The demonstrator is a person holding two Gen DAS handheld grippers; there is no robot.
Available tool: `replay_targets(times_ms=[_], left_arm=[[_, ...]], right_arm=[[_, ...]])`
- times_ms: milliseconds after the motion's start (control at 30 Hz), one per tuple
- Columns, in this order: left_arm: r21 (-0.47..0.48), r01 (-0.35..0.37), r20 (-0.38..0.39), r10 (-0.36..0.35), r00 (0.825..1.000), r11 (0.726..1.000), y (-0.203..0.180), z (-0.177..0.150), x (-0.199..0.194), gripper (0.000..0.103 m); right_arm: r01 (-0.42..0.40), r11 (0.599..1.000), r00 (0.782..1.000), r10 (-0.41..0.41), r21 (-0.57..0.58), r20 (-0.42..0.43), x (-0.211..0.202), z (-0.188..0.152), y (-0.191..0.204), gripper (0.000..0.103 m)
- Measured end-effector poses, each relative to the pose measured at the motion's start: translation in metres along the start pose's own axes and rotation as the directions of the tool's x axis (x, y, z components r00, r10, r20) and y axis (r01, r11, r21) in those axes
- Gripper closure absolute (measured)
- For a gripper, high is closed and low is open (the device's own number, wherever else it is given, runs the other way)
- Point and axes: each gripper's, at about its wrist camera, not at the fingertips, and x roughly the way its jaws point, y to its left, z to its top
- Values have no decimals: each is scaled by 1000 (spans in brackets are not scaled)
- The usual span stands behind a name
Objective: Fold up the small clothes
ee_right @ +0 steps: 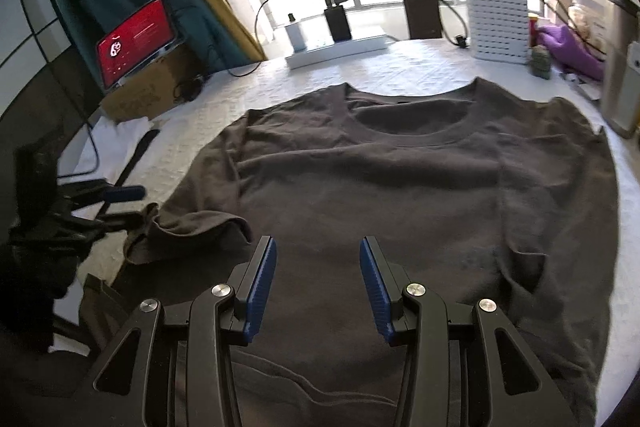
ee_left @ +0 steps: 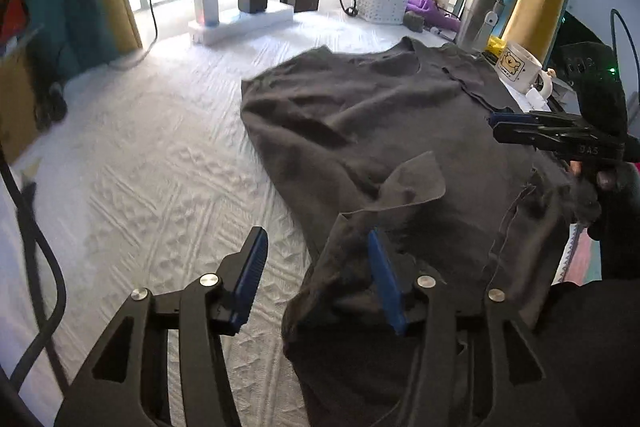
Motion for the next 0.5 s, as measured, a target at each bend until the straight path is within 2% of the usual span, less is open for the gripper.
replay_targets(times_ms=[233, 267, 300, 333, 433, 467, 500], left_arm=[[23, 110, 24, -111, 994, 994, -9, -13, -1, 53], [32, 116, 30, -117, 993, 993, -11, -16, -1, 64], [39, 115, 32, -116, 993, 993, -12, -17, -1, 81], [42, 113, 33, -114, 993, 993, -12, -18, -2, 89], [48, 123, 57, -126, 990, 991, -13, -20, -11, 97], [61, 130, 67, -134, 989, 990, -15, -21, -15, 97], [78, 138, 69, -143, 987, 987, -18, -22, -19, 97]], right_arm=[[-92, 992, 992, 85, -84, -89, 38, -1, 35, 57], [-104, 990, 990, 94, -93, -102, 44, -1, 40, 57], [-116, 987, 988, 103, -110, -119, 52, -1, 47, 57], [-123, 985, 986, 106, -124, -129, 56, -1, 51, 57], [-116, 978, 984, 89, -176, -155, 73, -1, 64, 58], [-112, 974, 984, 81, -197, -157, 76, -1, 68, 72], [-95, 968, 986, 59, -231, -156, 80, 0, 73, 81]])
